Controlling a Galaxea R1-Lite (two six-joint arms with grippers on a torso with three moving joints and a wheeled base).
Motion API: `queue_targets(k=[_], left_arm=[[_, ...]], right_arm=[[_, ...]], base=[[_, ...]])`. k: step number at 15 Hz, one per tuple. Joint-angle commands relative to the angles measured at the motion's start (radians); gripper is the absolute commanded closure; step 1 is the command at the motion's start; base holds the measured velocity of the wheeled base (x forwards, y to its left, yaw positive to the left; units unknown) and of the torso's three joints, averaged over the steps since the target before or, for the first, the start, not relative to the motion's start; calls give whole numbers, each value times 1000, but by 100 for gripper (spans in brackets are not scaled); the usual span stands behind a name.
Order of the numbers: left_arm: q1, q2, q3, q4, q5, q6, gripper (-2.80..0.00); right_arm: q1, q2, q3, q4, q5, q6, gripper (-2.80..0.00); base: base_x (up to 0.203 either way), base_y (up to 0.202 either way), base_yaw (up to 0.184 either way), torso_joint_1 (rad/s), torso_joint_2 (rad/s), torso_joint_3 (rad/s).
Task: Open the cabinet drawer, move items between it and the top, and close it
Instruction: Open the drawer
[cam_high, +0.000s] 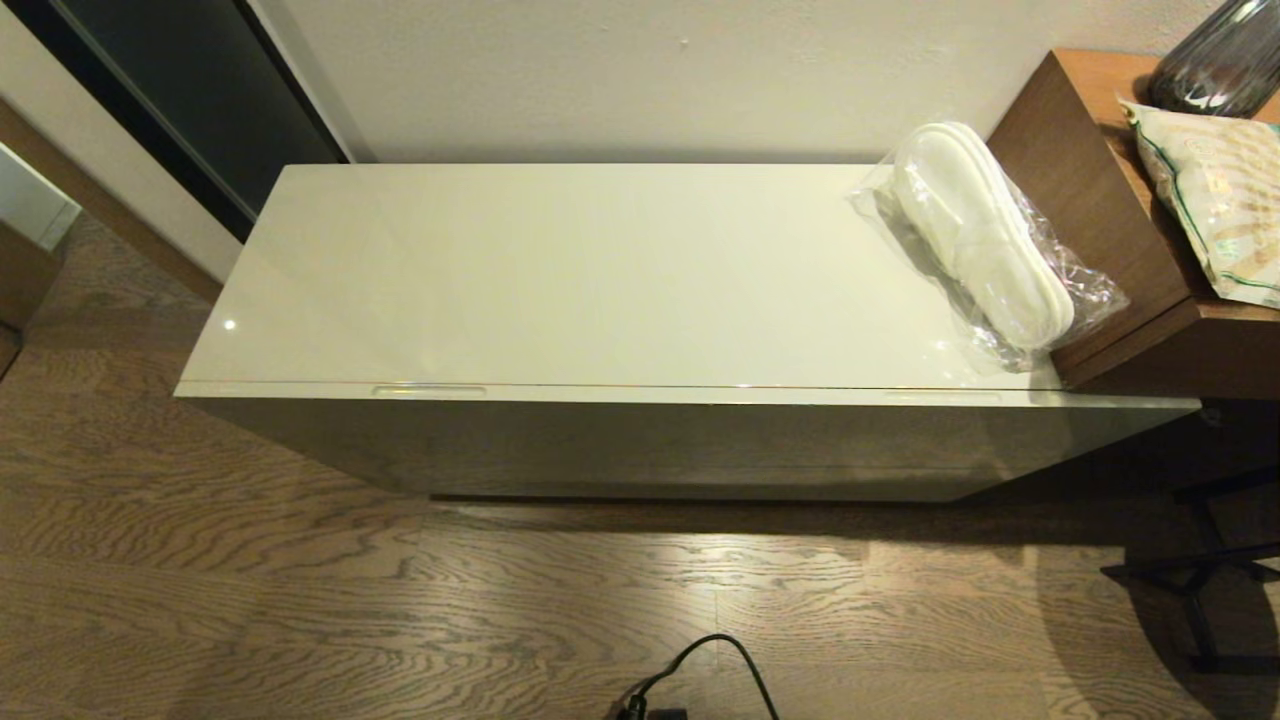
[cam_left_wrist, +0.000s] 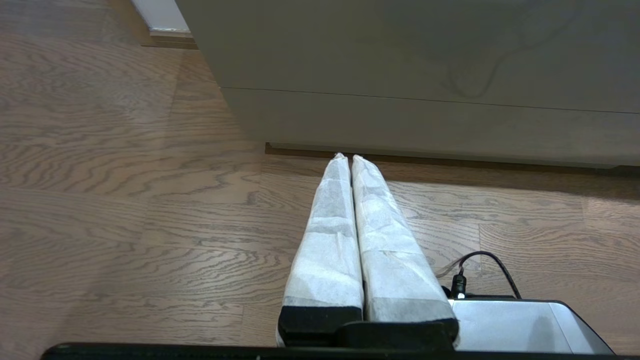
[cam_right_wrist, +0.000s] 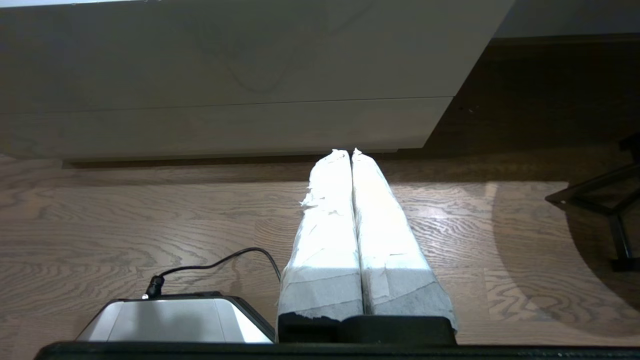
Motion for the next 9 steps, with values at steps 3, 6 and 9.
queue_targets(k=[3,6,9], left_arm=[[0,0,2,0,1,0,0],[0,0,2,0,1,0,0],[0,0,2,0,1,0,0]], right_arm=[[0,0,0,-1,0,2,0],[0,0,0,-1,0,2,0],[0,0,0,-1,2,-1,0]], base=[[0,0,0,0,0,0],[0,0,0,0,0,0],[0,0,0,0,0,0]])
